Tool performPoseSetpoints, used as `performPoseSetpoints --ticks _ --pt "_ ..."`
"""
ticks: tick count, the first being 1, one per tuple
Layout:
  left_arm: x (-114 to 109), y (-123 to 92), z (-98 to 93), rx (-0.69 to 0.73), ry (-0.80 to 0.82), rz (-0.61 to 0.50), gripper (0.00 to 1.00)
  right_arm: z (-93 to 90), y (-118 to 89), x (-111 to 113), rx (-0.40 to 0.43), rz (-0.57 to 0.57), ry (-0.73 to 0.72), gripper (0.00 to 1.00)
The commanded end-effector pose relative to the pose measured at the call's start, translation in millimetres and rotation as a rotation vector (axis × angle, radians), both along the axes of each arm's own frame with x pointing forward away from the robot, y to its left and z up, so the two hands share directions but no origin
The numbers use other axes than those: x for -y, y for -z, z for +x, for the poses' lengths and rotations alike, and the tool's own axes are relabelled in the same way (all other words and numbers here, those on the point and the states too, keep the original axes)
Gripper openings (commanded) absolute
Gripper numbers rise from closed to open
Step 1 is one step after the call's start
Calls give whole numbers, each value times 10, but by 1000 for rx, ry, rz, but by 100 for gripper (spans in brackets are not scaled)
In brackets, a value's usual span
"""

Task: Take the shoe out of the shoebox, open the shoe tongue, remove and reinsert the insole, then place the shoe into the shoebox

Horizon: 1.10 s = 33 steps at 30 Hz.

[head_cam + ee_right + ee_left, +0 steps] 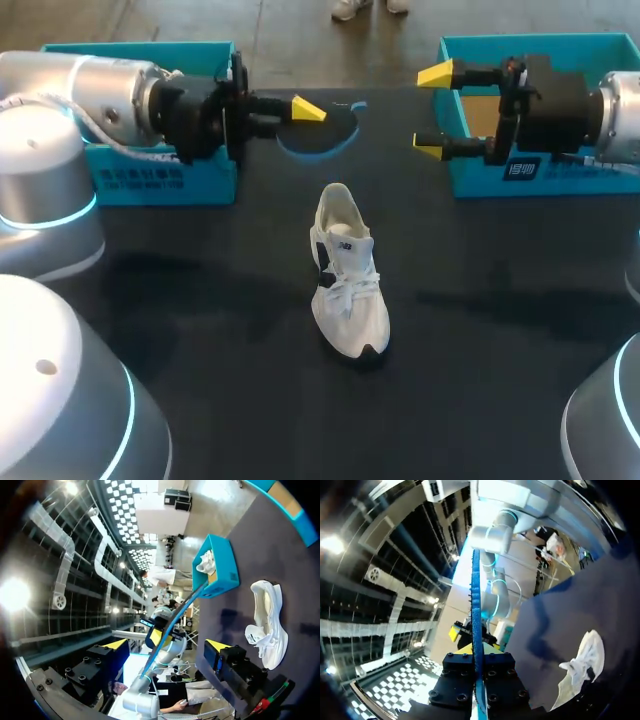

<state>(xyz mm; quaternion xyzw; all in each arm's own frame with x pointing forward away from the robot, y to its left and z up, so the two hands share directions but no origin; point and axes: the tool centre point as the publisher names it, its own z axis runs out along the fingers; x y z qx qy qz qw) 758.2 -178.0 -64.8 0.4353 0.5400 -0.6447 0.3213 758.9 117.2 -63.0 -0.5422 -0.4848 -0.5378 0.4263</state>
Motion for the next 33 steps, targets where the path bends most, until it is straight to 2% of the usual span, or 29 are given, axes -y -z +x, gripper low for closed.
performPoseSetpoints --ticks 1,7,10,11,16,20,22,33 --pt "-40 -21 65 -219 48 5 0 -1 9 -14 1 1 2 100" --pt "-9 15 77 -559 21 58 0 -1 9 -14 1 1 2 100" --pt "15 31 77 -692 22 101 0 -1 9 -14 1 1 2 100" --pt "22 33 73 -697 25 97 0 -1 9 -14 1 1 2 100" --pt "37 -6 21 -946 9 182 0 -1 9 -14 1 1 2 100" --pt "25 -29 19 -1149 13 208 0 -1 9 -14 1 1 2 100" --pt "8 -50 28 -1189 5 185 0 -1 9 -14 1 1 2 100" --pt "8 -50 28 -1189 5 185 0 -1 9 -14 1 1 2 100"
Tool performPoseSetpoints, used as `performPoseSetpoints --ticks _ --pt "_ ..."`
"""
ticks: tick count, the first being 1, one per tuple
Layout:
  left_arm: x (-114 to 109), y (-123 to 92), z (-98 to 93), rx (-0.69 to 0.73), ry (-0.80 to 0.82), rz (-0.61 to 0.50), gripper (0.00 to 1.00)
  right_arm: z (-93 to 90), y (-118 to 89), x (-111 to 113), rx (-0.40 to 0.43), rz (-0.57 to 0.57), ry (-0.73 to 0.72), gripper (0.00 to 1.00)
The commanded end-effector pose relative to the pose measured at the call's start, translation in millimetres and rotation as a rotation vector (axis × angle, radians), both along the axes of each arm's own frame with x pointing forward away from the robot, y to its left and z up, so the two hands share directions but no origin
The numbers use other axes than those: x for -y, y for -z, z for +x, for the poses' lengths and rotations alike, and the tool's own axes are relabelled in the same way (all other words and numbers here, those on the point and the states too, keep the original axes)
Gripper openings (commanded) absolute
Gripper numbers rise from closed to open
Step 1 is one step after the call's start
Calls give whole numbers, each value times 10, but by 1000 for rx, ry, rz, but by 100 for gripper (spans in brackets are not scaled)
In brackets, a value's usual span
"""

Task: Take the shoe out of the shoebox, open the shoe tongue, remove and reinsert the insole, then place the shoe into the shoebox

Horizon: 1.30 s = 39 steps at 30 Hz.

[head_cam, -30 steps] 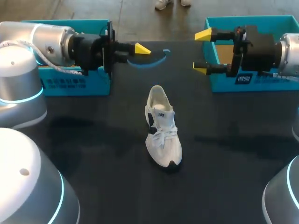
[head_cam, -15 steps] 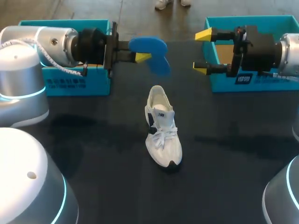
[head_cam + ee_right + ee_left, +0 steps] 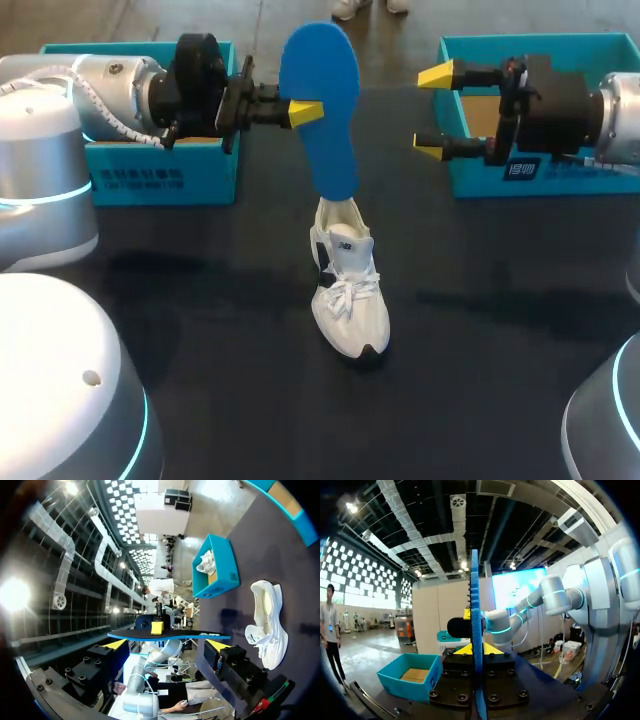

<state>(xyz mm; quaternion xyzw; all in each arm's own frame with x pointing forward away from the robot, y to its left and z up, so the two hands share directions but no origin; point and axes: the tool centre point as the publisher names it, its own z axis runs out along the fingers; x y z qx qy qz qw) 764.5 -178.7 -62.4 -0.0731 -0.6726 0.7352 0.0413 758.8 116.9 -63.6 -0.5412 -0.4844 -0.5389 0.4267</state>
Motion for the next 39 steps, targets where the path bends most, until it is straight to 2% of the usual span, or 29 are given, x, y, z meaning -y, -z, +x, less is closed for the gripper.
performPoseSetpoints --ticks 1,8,12,16,20,21,24,39 --pt "2 -27 -35 -112 -10 28 0 0 3 -17 -1 -1 2 100" --pt "2 -27 -35 -112 -10 28 0 0 3 -17 -1 -1 2 100" --pt "-29 -35 -3 -353 30 5 0 0 3 -17 -1 -1 2 100" --pt "-49 -51 31 -599 49 63 0 0 3 -17 -1 -1 2 100" --pt "-56 -61 62 -742 90 99 0 0 3 -17 -1 -1 2 100" --pt "-53 -64 72 -824 112 139 0 0 3 -17 -1 -1 2 100" --pt "-53 -62 76 -931 158 202 0 0 3 -17 -1 -1 2 100" --pt "-53 4 31 -1374 205 271 0 0 3 -17 -1 -1 2 100"
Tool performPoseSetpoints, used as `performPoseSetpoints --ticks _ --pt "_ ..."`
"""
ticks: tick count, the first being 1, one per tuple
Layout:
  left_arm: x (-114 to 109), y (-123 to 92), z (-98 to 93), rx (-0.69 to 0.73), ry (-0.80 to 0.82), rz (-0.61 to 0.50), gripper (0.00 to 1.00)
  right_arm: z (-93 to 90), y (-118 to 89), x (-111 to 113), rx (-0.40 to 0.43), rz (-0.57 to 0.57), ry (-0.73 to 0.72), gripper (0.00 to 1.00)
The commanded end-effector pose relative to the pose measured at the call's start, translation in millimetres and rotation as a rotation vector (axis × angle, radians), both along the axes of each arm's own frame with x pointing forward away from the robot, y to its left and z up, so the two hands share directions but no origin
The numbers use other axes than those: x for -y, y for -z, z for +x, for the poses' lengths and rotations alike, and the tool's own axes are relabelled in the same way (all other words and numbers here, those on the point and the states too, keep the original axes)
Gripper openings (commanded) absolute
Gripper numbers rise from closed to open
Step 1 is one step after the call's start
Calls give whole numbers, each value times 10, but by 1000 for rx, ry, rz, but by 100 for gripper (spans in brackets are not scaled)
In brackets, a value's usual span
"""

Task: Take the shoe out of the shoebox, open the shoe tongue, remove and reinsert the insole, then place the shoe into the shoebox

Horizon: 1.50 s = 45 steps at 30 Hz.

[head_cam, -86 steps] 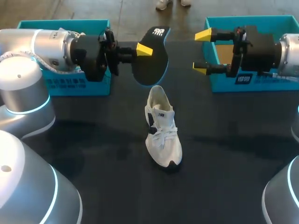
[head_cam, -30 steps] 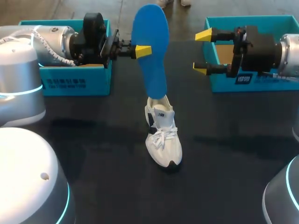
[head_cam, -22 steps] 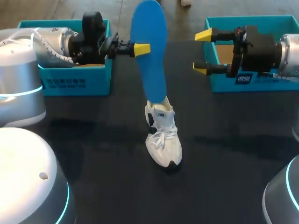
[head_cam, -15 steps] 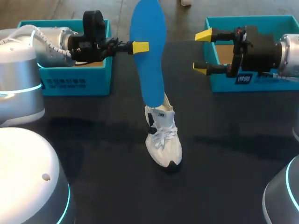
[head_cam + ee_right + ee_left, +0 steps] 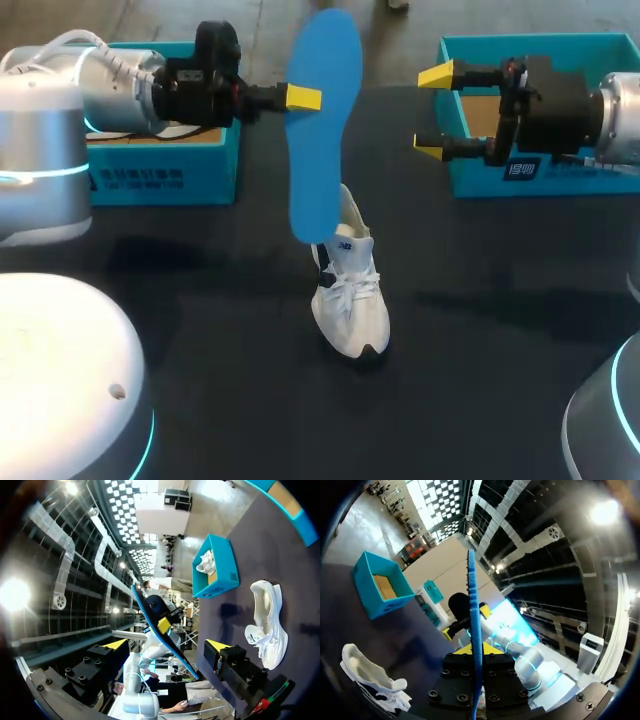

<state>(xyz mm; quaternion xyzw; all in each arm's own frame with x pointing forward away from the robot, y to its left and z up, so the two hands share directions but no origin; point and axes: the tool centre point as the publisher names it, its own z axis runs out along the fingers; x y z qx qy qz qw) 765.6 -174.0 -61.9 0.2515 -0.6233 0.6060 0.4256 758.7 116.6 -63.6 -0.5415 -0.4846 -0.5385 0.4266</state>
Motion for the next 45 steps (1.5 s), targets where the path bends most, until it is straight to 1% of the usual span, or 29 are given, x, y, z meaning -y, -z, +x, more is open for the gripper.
performPoseSetpoints --ticks 1,2,5,11,43,45 --pt "-9 4 18 -365 59 73 0 1 3 -20 0 -1 3 100" --pt "-14 -5 13 -409 56 71 0 1 3 -20 0 -1 3 100" --pt "-24 -33 15 -465 49 62 0 1 3 -20 0 -1 3 100" --pt "-17 -39 16 -513 20 77 0 1 3 -20 0 -1 3 100" --pt "11 -57 5 -505 17 66 0 1 3 -20 0 -1 3 100" --pt "11 -57 5 -505 17 66 0 39 -76 -41 -13 -67 -2 100"
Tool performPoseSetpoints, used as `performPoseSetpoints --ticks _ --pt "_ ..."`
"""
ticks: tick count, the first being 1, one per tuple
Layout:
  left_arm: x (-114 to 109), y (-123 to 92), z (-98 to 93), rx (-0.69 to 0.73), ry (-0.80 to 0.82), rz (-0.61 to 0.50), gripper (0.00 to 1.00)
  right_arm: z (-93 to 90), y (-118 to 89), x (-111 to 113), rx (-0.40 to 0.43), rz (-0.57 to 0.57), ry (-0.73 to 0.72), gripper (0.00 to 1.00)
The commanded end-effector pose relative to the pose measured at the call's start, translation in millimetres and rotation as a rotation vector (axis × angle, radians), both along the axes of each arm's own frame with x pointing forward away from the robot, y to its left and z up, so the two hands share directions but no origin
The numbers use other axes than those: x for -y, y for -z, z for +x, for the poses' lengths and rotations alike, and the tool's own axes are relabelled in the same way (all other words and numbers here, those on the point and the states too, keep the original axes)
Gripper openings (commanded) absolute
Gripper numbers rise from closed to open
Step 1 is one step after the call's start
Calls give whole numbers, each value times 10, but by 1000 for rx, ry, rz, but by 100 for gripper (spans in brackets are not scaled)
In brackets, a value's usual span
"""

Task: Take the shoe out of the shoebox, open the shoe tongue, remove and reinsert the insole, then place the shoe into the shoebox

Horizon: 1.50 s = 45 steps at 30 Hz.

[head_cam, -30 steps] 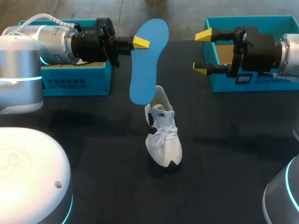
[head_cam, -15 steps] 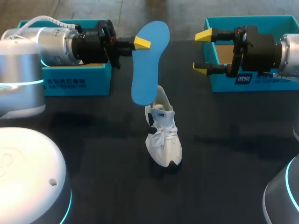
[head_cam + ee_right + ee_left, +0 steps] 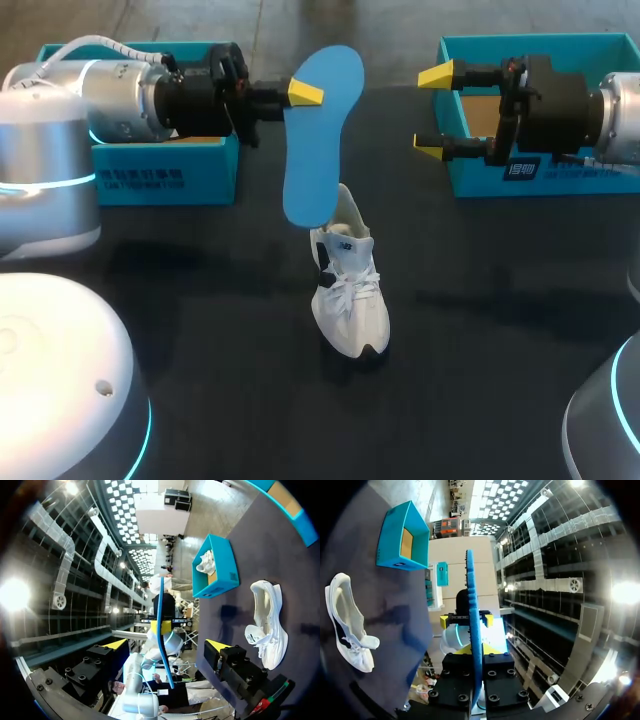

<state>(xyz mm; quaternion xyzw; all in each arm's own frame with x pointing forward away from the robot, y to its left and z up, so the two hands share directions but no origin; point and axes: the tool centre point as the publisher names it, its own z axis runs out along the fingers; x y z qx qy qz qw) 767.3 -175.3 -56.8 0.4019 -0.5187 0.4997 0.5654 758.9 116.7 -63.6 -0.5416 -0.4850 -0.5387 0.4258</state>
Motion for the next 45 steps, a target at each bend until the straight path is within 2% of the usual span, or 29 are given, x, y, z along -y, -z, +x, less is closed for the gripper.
performPoseSetpoints --ticks 1,12,22,26,31,36,45 --pt "-1 -5 -12 0 -3 3 0 48 -100 -55 -18 -84 2 100" --pt "-1 -5 -12 0 -3 3 0 49 -468 -214 -39 -329 51 100" --pt "-1 -5 -12 0 -3 3 0 -25 -757 -348 -107 -623 93 100" --pt "-1 -5 -12 0 -3 3 0 -38 -839 -426 -143 -751 94 100" --pt "-1 -5 -12 0 -3 3 0 -62 -909 -494 -190 -817 111 100" --pt "-1 -5 -12 0 -3 3 0 -93 -958 -590 -224 -934 114 100" --pt "-1 -5 -12 0 -3 3 0 -150 -1065 -753 -200 -1103 141 100"
